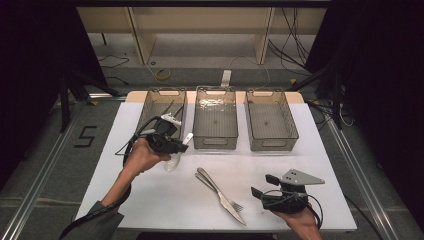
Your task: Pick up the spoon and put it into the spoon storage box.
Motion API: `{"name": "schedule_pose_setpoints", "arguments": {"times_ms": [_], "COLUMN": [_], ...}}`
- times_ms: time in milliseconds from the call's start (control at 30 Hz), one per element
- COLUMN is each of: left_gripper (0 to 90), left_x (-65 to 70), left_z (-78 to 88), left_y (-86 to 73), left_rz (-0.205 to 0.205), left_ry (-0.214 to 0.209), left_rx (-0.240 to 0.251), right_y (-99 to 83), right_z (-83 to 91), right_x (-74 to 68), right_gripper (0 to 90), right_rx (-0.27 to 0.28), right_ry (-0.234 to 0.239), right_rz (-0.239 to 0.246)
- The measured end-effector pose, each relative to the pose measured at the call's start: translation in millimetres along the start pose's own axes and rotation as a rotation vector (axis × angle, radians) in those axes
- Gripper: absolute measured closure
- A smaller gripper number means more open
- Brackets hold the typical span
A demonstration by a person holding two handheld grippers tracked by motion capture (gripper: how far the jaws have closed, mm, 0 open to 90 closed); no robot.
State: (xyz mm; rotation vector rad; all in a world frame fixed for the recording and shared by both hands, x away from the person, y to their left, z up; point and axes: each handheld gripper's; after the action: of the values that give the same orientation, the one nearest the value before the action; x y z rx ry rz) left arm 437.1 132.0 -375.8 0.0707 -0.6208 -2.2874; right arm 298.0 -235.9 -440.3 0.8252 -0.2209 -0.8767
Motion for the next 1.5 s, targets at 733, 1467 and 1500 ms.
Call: {"name": "schedule_pose_setpoints", "arguments": {"times_ms": [733, 1467, 1500], "left_gripper": [75.6, 75.8, 75.8], "left_x": [-11.7, -28.6, -29.1], "left_z": [2.7, -20.8, -22.2], "left_y": [60.1, 103.4, 104.4], "left_rz": [0.031, 0.099, 0.102], "left_ry": [0.026, 0.027, 0.027], "left_rx": [0.069, 0.126, 0.131], "right_y": [-0.2, -0.3, -0.4], "right_z": [-0.2, -0.3, -0.3], "right_x": [0.7, 1.1, 1.1], "right_gripper": [30.6, 30.5, 30.5], "right_rx": [-0.002, -0.002, -0.001], "right_ry": [0.003, 0.010, 0.010], "right_rz": [-0.001, -0.005, -0.003]}}
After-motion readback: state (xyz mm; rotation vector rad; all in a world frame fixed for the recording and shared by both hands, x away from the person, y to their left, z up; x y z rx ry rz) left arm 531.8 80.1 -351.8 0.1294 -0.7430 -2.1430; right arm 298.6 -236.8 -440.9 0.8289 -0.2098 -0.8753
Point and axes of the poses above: each handheld gripper's, and its own axes: z roughly backward along the jaws, y roughly out of its top, x roughly to its right, and after that the axes turned 11 degrees about -x, right-handed
